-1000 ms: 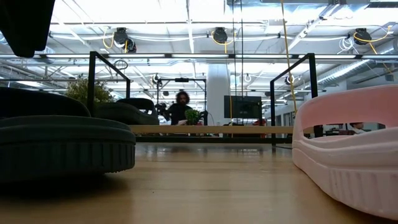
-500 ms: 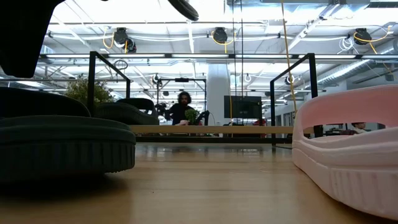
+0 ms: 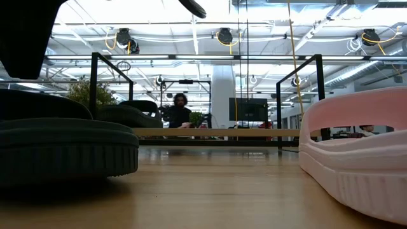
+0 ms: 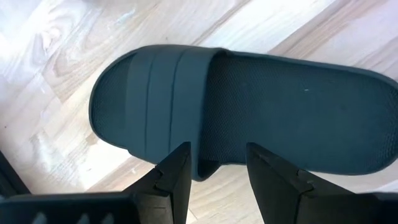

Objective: Pick and place slides into the shelf
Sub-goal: Put the black slipper on the shelf

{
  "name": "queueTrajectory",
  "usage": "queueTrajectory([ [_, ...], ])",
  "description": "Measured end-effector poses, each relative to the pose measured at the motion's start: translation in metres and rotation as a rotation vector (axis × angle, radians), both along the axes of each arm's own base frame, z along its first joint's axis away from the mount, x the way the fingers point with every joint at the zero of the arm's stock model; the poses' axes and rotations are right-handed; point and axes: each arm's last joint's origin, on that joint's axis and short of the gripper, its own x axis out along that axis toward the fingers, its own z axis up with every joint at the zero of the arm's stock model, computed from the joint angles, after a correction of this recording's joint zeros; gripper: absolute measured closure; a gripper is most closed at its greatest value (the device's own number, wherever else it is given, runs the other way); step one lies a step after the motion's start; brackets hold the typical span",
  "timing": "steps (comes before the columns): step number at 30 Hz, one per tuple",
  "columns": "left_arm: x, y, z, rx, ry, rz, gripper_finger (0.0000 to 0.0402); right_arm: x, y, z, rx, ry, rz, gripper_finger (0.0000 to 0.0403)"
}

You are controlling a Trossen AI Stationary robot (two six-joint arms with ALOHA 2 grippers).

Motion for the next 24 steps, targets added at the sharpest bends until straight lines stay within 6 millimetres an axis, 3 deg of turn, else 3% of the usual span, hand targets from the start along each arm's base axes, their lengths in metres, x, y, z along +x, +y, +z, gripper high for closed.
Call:
queueTrajectory([
  [24, 0.005, 0.009, -0.014, 0.049, 0.084, 0.000, 0.0252, 0.000, 0.000, 0.000, -0.001, 0.004, 0.001, 0.0275],
])
